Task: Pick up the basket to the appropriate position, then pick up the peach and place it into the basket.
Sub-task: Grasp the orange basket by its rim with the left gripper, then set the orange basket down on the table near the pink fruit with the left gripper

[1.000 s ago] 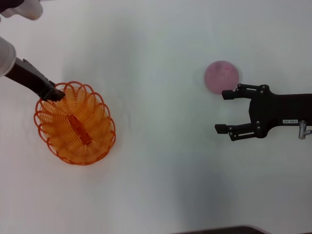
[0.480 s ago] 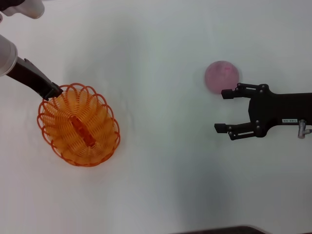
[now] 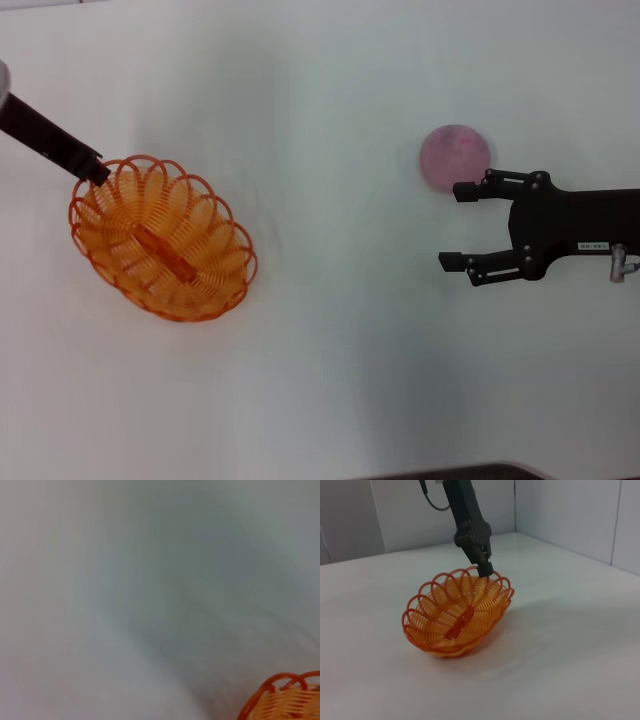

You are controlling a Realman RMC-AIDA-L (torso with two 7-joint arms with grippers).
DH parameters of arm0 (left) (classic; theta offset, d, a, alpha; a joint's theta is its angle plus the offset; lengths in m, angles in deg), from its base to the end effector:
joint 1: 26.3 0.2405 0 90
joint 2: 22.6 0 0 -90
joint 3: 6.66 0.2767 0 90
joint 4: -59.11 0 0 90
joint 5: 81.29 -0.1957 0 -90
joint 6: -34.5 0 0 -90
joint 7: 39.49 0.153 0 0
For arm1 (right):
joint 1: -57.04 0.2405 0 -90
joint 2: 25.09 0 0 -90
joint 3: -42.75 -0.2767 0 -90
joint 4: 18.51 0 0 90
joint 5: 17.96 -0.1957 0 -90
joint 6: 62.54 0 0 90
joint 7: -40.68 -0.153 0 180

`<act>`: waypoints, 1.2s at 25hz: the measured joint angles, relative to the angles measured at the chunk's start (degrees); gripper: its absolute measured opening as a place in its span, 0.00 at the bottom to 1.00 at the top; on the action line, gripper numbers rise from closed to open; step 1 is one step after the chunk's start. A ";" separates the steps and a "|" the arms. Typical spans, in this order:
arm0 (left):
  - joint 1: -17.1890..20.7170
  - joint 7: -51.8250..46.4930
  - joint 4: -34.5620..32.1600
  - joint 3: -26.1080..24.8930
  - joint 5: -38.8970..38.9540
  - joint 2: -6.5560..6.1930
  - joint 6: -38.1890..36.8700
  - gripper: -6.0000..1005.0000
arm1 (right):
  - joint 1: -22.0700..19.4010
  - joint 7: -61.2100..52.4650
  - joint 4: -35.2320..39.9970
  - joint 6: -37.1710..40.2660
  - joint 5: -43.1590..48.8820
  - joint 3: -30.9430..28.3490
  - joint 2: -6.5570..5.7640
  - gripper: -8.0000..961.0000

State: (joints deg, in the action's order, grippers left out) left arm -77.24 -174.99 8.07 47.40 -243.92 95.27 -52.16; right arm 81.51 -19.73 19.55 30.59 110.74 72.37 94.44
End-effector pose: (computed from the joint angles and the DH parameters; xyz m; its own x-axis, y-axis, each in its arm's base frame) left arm -0.2265 0.4083 0.0004 0.6379 0.7380 -0.2202 0.6034 -0.6566 -0.4526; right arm 0.3207 0.2817 -0.0184 0.9060 -0.2192 -0.3622 -0.3176 -0.9176 -0.2391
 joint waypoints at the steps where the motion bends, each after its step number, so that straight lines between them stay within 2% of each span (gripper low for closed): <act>1: -0.76 -1.36 0.82 -1.25 0.21 -0.60 -1.01 0.05 | 0.03 -0.36 0.05 0.10 -0.04 0.00 0.00 0.98; 4: -2.88 -3.54 3.31 -6.29 0.33 -1.90 -3.77 0.04 | 0.20 -1.41 0.28 0.24 -0.09 0.00 0.00 0.98; 7: -4.55 -4.89 5.07 -14.37 0.43 -2.92 -7.22 0.04 | 0.29 -1.70 0.37 0.26 -0.01 0.00 0.00 0.98; 13: -3.58 -8.47 5.18 -20.74 3.24 -3.33 -10.08 0.04 | 0.35 -1.73 0.26 0.32 -0.30 0.00 0.00 0.98; 15: -1.90 -9.89 4.80 -22.29 6.02 -2.72 -10.61 0.04 | 0.35 -1.73 0.21 0.37 -0.35 -0.04 0.00 0.98; 18: 1.27 -11.63 3.14 -22.90 9.90 -0.65 -10.01 0.04 | 0.33 -1.73 0.15 0.39 -0.39 -0.27 -0.01 0.98; 23: 5.97 -13.53 -5.03 -22.46 10.96 5.38 -7.36 0.04 | 0.32 -1.73 0.08 -0.03 -0.40 -0.25 -0.01 0.98; 24: 6.61 -13.92 -6.06 -22.35 11.07 6.05 -6.93 0.04 | 0.32 -1.73 0.13 -0.02 -0.39 -0.20 0.00 0.98; 26: 8.23 -14.97 -6.90 -21.43 12.20 6.67 -5.30 0.05 | 0.32 -1.73 0.30 0.04 -0.40 -0.17 0.00 0.98; 30: 13.14 -18.97 -6.51 -15.16 16.13 6.54 0.98 0.05 | 0.19 -1.67 0.43 0.02 -0.40 -0.22 0.00 0.98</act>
State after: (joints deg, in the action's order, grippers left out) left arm -64.10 -193.96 1.56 32.24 -227.79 101.81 -51.18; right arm 81.70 -21.40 19.98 30.61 110.34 72.15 94.43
